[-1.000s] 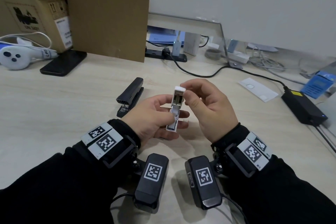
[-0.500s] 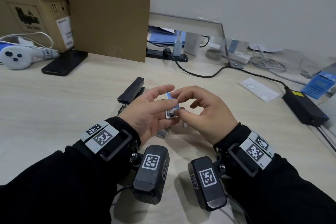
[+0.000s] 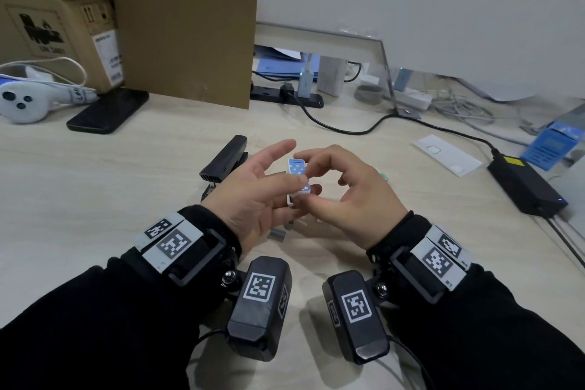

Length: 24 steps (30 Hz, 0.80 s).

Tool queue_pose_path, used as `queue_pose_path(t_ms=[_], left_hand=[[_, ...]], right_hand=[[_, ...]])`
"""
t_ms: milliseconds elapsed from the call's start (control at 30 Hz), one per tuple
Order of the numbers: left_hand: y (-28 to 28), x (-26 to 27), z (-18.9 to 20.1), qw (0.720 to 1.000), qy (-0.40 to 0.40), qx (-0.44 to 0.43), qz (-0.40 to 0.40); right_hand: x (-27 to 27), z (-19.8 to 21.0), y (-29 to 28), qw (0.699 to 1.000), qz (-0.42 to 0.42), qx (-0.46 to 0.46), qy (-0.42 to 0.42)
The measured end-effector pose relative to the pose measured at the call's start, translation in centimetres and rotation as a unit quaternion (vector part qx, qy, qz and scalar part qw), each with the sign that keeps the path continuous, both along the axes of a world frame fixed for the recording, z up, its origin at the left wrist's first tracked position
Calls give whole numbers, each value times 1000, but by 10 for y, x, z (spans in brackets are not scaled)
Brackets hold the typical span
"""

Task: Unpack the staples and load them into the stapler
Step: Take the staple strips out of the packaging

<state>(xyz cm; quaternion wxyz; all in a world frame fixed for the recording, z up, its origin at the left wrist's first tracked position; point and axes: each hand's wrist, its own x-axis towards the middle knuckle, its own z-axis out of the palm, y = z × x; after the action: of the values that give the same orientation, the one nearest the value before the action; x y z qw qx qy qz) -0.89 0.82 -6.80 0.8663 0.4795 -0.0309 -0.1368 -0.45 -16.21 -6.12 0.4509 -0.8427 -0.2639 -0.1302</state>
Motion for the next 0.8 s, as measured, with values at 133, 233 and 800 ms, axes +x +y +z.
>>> queue_pose_path(t_ms=[133, 233, 800], left_hand=[[0, 3, 2, 999, 17, 8, 39], [0, 4, 3, 997, 26, 37, 61], [41, 1, 30, 906, -135, 207, 344]], right_hand=[[13, 0, -11, 991, -110, 76, 29], [30, -8, -28, 978, -189, 17, 91], [34, -4, -29, 960, -250, -67, 104]])
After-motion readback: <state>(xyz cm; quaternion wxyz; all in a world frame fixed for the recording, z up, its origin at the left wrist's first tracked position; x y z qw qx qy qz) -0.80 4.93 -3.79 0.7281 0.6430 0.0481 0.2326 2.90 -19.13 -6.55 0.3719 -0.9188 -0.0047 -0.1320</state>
